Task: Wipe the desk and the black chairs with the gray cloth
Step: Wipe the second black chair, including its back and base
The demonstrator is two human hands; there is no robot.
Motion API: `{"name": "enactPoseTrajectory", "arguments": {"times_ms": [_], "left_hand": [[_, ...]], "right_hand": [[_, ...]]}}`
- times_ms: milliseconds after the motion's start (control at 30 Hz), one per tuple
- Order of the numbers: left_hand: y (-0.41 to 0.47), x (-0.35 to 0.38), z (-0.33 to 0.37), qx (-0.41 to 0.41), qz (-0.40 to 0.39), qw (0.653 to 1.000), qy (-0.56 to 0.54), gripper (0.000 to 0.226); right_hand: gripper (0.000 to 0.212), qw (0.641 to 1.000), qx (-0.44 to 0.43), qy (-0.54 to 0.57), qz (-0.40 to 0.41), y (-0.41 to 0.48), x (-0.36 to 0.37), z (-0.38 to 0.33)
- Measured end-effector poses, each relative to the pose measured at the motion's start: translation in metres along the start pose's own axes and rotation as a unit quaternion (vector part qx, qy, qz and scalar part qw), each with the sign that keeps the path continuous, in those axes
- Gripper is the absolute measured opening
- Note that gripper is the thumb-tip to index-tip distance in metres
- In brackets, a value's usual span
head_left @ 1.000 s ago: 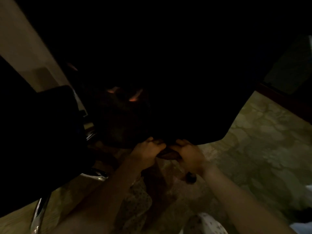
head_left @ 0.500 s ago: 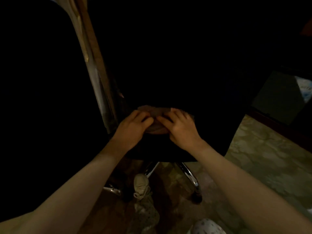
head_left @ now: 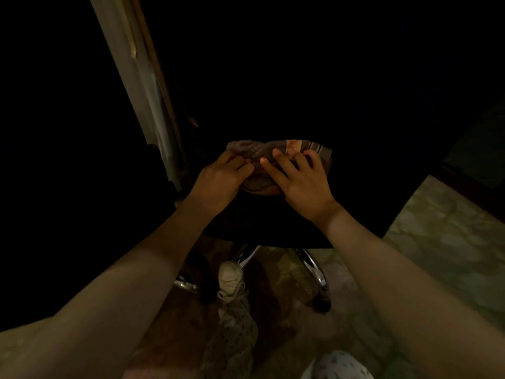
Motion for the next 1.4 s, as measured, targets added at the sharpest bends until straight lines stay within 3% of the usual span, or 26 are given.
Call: {"name": "enactPoseTrajectory", "arguments": {"times_ms": [333,533,633,833,900,967,1100,1200,1400], "left_hand": [[-0.051,0.044,0.027,-0.034,-0.105,0.993,-0.045,0.038],[-0.079,0.069,0.045,-0.019,-0.167,0.983,-0.076,0.029],[-0.099,0.086,0.048,-0.023,-0.146,0.986,-0.082,0.027],[-0.119,0.101,0.057,-0.007,-0.176,0.981,-0.081,0.026],[-0.125,0.105,0.061,-0.011,-0.209,0.974,-0.089,0.024],[-0.127,0.112,0.067,-0.029,-0.264,0.960,-0.085,0.034],[-0.128,0.119,0.084,-0.135,-0.489,0.860,-0.047,0.044],[-0.120,0.115,0.090,-0.179,-0.494,0.848,-0.066,0.044],[-0.097,0.089,0.082,-0.183,-0.460,0.866,-0.070,0.038]], "right_hand": [[0.065,0.998,0.001,0.021,-0.053,-0.069,0.024,-0.026],[0.044,0.998,-0.013,0.056,-0.023,-0.114,0.042,-0.045],[0.033,0.997,0.008,0.074,0.006,-0.133,0.053,-0.054],[0.037,0.994,0.055,0.091,0.000,-0.160,0.059,-0.072],[0.037,0.994,0.047,0.096,-0.024,-0.168,0.060,-0.078],[0.051,0.991,0.044,0.100,-0.071,-0.175,0.060,-0.085],[0.045,0.969,0.077,0.111,-0.207,-0.176,0.048,-0.102],[0.063,0.928,0.142,0.151,-0.308,-0.176,0.038,-0.098],[0.060,0.912,0.188,0.159,-0.328,-0.139,0.011,-0.078]]}}
Point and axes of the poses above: each hand's wrist, its own y-axis towards the middle knuckle, its own x-axis out of the palm, z = x × y, the point moved 1 cm from there along y, towards the middle knuckle, and after that the axes turned 15 degrees about z, right-handed, at the moved point
